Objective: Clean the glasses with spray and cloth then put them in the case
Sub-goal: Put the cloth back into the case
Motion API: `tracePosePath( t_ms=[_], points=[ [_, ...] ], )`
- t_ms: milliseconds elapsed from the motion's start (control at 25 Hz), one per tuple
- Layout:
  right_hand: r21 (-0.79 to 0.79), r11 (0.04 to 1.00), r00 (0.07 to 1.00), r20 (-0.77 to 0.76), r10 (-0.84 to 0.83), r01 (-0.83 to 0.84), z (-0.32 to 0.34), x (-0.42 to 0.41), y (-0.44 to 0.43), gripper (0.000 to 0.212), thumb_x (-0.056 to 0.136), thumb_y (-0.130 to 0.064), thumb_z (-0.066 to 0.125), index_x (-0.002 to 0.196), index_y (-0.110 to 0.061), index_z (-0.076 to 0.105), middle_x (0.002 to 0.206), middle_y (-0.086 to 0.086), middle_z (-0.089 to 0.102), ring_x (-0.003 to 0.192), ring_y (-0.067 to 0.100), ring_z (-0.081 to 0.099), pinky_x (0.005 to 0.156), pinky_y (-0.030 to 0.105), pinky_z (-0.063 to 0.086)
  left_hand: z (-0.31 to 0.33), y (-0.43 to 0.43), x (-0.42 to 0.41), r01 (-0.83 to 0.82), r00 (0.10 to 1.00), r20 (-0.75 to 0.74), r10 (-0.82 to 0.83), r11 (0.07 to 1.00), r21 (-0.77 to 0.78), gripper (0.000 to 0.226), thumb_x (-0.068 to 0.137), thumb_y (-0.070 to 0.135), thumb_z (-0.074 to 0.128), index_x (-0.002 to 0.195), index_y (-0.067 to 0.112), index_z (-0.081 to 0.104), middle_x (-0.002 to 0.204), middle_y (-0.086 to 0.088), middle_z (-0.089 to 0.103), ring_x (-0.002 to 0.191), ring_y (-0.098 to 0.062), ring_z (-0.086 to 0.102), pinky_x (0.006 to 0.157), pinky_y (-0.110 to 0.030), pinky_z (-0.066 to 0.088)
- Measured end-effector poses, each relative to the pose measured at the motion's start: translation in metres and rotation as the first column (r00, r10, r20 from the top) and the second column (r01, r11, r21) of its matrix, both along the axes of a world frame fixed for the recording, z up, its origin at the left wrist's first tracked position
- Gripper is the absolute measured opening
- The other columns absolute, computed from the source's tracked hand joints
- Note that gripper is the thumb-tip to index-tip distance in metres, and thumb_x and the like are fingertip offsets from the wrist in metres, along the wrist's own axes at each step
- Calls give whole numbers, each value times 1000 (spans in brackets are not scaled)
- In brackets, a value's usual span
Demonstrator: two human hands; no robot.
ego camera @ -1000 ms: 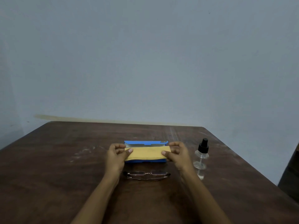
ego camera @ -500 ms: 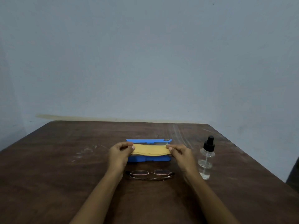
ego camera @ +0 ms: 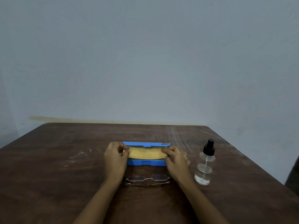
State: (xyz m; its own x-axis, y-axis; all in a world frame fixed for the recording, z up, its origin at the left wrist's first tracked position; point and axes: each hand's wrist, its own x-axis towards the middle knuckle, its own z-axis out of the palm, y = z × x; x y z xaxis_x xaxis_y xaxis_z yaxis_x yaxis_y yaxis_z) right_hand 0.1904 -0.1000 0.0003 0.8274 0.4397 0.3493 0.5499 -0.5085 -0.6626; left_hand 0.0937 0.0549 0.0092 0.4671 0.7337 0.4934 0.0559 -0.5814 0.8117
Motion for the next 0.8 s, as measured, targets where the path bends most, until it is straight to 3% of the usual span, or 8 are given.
tracePosePath(
  t_ms=[160, 360, 520, 800],
  points=[
    [-54, 998, 1000, -2, -25, 25, 0, -2, 2, 33, 94, -14, 42, 123, -23, 56, 126, -8, 46, 121, 16, 28, 97, 33, 17, -3, 3, 4, 10, 1000, -22, -10, 999, 41, 8, 77, 5, 66, 76, 11, 60, 94, -1, 49, 75, -2, 44, 62, -11, 34],
    [-132, 990, 993, 113, -34, 49, -1, -4, 2, 34, 94, -16, 40, 125, -25, 54, 130, -10, 44, 119, 16, 26, 89, 29, 15, -9, 5, 8, 65, 996, -61, -58, 991, 118, 9, 81, 6, 62, 75, 12, 63, 94, 3, 46, 74, 2, 46, 67, -13, 37],
    [-232, 970, 985, 168, -38, 77, 1, -5, 2, 36, 95, -20, 38, 128, -26, 50, 135, -9, 41, 124, 18, 25, 92, 33, 18, -14, 6, 8, 57, 994, -106, -38, 981, 183, 9, 84, 9, 60, 84, 3, 67, 101, 0, 47, 80, -5, 47, 74, -20, 39],
    [-236, 971, 990, 143, -12, 46, 2, -3, -1, 33, 97, -30, 35, 122, -25, 56, 130, -9, 46, 123, 18, 25, 91, 33, 15, -12, 4, 4, 66, 990, -138, -34, 969, 236, 13, 85, 7, 57, 89, 2, 68, 103, 0, 45, 83, -9, 49, 75, -19, 38]
  ],
)
